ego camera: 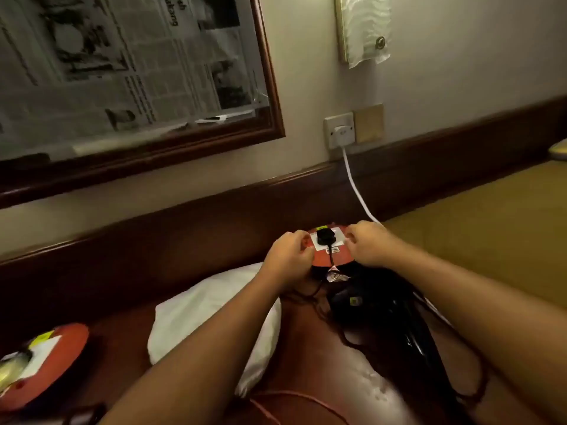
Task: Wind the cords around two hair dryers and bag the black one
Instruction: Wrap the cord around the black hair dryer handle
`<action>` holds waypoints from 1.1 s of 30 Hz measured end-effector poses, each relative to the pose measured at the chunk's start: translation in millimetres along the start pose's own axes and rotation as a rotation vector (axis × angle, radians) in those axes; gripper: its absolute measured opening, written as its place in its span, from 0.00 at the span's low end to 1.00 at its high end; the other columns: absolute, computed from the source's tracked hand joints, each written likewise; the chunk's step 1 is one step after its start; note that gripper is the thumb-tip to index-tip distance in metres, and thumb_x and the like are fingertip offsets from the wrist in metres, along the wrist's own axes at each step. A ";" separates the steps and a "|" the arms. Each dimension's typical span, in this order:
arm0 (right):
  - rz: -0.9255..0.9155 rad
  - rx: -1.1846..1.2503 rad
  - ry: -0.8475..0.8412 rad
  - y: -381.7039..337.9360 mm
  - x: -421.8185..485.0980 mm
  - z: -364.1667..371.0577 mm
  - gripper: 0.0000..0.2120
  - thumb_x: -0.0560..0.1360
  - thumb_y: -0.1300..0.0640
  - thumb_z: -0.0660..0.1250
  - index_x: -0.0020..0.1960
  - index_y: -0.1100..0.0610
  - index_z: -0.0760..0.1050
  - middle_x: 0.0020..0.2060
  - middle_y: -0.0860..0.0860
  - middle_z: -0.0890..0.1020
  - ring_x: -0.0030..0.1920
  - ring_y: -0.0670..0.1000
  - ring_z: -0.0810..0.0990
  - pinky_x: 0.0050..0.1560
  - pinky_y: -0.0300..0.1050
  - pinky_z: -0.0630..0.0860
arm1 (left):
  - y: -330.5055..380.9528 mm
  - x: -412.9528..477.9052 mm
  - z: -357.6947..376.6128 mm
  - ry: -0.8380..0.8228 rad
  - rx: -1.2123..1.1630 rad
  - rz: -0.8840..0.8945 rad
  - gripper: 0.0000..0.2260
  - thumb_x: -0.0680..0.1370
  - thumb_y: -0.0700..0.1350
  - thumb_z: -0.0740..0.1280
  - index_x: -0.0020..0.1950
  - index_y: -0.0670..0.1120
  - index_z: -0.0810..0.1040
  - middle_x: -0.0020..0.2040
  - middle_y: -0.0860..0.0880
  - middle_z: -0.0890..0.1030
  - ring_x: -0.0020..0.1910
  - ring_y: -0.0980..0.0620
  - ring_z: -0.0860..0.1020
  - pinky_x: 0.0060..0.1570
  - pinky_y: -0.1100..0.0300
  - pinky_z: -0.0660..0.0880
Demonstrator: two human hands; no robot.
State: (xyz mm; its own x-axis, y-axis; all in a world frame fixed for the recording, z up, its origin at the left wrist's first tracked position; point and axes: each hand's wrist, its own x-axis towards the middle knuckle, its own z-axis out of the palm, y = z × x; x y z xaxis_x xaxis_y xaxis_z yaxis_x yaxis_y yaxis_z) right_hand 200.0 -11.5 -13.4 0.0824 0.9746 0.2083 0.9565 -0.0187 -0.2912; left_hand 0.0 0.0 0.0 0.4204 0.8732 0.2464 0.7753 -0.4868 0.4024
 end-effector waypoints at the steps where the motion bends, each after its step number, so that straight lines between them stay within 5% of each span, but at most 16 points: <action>1: 0.025 -0.013 -0.030 5.0 12.0 5.0 0.13 0.79 0.51 0.59 0.55 0.57 0.77 0.55 0.57 0.79 0.55 0.59 0.78 0.52 0.50 0.75 | -1.8 13.8 6.5 -0.028 -0.016 -0.019 0.19 0.82 0.48 0.63 0.72 0.45 0.73 0.63 0.43 0.77 0.62 0.44 0.76 0.60 0.54 0.73; 7: 0.026 -0.001 -0.166 20.6 58.3 30.9 0.17 0.80 0.55 0.57 0.67 0.58 0.71 0.64 0.57 0.74 0.62 0.59 0.75 0.60 0.52 0.74 | -13.9 82.9 45.0 -0.184 -0.073 -0.073 0.25 0.82 0.48 0.65 0.78 0.45 0.64 0.73 0.42 0.66 0.69 0.42 0.72 0.66 0.52 0.72; 10: 0.001 -0.027 -0.168 26.7 68.5 39.1 0.16 0.81 0.55 0.55 0.66 0.56 0.72 0.63 0.56 0.74 0.59 0.58 0.75 0.60 0.54 0.74 | -20.7 106.3 56.9 -0.254 -0.040 -0.069 0.27 0.82 0.47 0.65 0.79 0.45 0.61 0.75 0.43 0.62 0.71 0.41 0.69 0.69 0.52 0.70; 17: -0.045 -0.092 -0.169 31.3 73.7 46.0 0.20 0.81 0.53 0.52 0.72 0.53 0.68 0.69 0.53 0.69 0.64 0.58 0.68 0.64 0.56 0.69 | -26.6 125.4 64.5 -0.319 0.048 -0.063 0.19 0.82 0.46 0.65 0.73 0.45 0.70 0.70 0.43 0.67 0.62 0.41 0.74 0.61 0.52 0.74; 33: -0.047 -0.099 -0.164 31.5 78.0 50.3 0.22 0.81 0.52 0.53 0.74 0.52 0.66 0.69 0.51 0.67 0.65 0.57 0.66 0.66 0.54 0.68 | -26.9 123.9 67.1 -0.263 -0.030 -0.060 0.20 0.83 0.45 0.63 0.75 0.45 0.68 0.72 0.46 0.67 0.68 0.44 0.71 0.63 0.56 0.68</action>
State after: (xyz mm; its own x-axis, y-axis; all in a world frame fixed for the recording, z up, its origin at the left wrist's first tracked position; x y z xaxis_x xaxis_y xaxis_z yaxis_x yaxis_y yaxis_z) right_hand 222.4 75.1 -53.3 -0.0022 0.9981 0.0620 0.9817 0.0140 -0.1899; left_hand 62.9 122.8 -39.5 0.4850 0.8744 -0.0149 0.7900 -0.4308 0.4362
